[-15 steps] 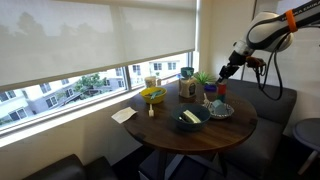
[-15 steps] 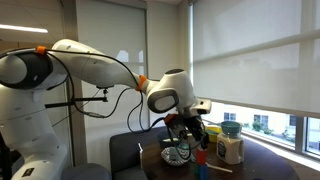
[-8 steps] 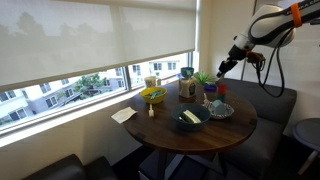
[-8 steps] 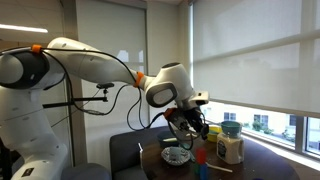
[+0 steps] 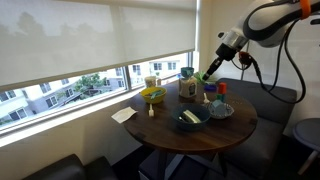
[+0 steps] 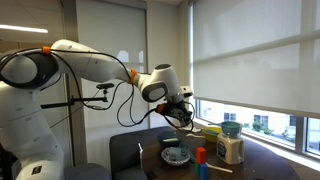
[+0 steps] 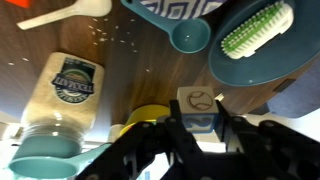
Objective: Put the white block in the blue bowl
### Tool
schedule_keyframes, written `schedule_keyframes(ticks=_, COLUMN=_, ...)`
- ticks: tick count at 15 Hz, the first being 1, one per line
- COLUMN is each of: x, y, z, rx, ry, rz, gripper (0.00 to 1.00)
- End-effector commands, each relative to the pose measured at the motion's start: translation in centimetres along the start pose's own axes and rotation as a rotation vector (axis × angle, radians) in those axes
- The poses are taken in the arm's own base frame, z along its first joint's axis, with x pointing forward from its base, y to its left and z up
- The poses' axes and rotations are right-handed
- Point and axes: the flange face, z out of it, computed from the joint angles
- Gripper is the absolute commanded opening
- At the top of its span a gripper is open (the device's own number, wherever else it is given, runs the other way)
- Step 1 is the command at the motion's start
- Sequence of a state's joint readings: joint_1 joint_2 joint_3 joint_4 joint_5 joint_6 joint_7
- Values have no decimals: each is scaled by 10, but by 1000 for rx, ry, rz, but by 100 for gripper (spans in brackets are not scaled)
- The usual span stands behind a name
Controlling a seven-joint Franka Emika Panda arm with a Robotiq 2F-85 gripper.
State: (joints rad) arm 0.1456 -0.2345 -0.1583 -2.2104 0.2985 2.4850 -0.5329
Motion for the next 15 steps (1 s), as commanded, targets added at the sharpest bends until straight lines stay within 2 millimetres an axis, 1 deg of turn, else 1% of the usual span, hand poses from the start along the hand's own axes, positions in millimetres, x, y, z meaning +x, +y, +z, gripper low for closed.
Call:
schedule_keyframes(ticks=1, x=11, y=-32, z=42, rx=140, ry=-27, rz=-141, gripper=9)
schedule_keyframes(ticks=3, x=8, y=-48, z=60, rx=214, ry=-60, rz=-225, gripper=9)
schedule_keyframes(ticks=4, x=5, y=-51, z=68, rx=250, ry=-82, rz=-265, gripper=9)
schedule_keyframes(ticks=5, x=3, y=-54, z=76, rx=288, ry=-105, rz=-304, gripper=15)
schedule_keyframes(ticks=6, x=2, y=-55, z=80, rx=329, ry=-126, rz=-344, gripper=59)
schedule_keyframes(ticks=7, x=1, y=-56, z=80, rx=359, ry=-135, rz=-380, gripper=61)
schedule_keyframes(ticks=9, x=3, y=-51, z=69, rx=377, ry=-136, rz=-423, gripper=73)
schedule_keyframes(ticks=10, x=5, y=-49, z=59, rx=372, ry=-127, rz=-440, gripper=81)
schedule_keyframes(ticks=12, x=10, y=-43, z=24, rx=303, ry=-38, rz=-442, gripper=95)
schedule_keyframes(ticks=13, x=11, y=-39, z=6, rx=254, ry=21, rz=-421, gripper=99)
schedule_keyframes(ticks=14, x=13, y=-36, z=-8, rx=221, ry=59, rz=-418, gripper=100)
schedule_keyframes(ticks=15, x=16, y=-34, z=23, rx=257, ry=-24, rz=-423, gripper=91)
